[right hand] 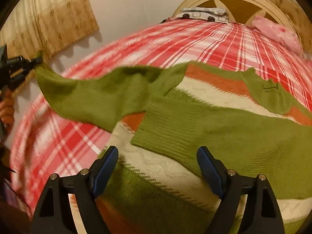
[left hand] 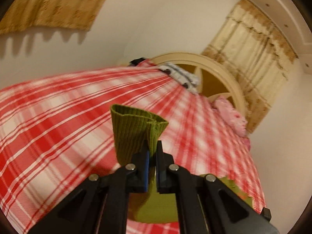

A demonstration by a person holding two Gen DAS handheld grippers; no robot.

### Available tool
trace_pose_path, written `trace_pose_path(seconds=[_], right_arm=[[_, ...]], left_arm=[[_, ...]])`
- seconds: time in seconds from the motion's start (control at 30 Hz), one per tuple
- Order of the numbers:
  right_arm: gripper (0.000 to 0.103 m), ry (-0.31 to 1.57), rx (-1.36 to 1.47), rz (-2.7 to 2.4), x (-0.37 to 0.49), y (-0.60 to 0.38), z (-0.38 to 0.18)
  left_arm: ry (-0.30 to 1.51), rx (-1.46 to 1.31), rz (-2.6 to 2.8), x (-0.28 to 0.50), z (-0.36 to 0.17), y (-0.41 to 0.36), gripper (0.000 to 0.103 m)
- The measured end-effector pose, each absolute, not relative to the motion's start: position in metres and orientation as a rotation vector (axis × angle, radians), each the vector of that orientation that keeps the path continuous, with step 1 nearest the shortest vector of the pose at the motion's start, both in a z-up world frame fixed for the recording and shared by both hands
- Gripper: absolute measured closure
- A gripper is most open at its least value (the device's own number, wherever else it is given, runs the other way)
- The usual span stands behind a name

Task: Fold small clothes
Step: 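Lift the sleeve with the left gripper and fold it across the chest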

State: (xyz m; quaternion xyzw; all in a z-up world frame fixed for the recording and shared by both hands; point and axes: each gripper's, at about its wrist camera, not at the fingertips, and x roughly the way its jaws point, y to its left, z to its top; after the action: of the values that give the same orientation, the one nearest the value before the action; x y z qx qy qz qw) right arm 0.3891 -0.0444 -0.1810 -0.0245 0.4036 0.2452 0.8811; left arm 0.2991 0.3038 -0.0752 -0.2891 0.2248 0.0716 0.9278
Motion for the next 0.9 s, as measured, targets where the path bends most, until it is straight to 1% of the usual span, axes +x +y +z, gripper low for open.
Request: trace_pose_path(seconds=[0.13, 0.33, 0.57, 0.9], right_arm=[[0.019, 0.808, -0.020, 0.469, 0.381, -0.072, -0.160], [0.019, 0.808, 0.050, 0.400, 0.366, -0.112, -0.150], [0.019, 0.866, 0.142, 0.409, 0.337, -0.149, -0.151], [0.019, 0.857, 0.181, 0.396, 0.294, -0.181, -0.156]], left_arm=[[0.432, -0.557, 0.097, 0.311, -0.053, 0.282, 0.098], [0.423, -0.565, 0.029, 0.329, -0.041, 0.256, 0.098], [0.411, -0.531, -0.079, 0.347, -0.014, 0.209, 0.098], [0.387, -0.510, -0.214, 0.369, 0.018, 0.138, 0.098]])
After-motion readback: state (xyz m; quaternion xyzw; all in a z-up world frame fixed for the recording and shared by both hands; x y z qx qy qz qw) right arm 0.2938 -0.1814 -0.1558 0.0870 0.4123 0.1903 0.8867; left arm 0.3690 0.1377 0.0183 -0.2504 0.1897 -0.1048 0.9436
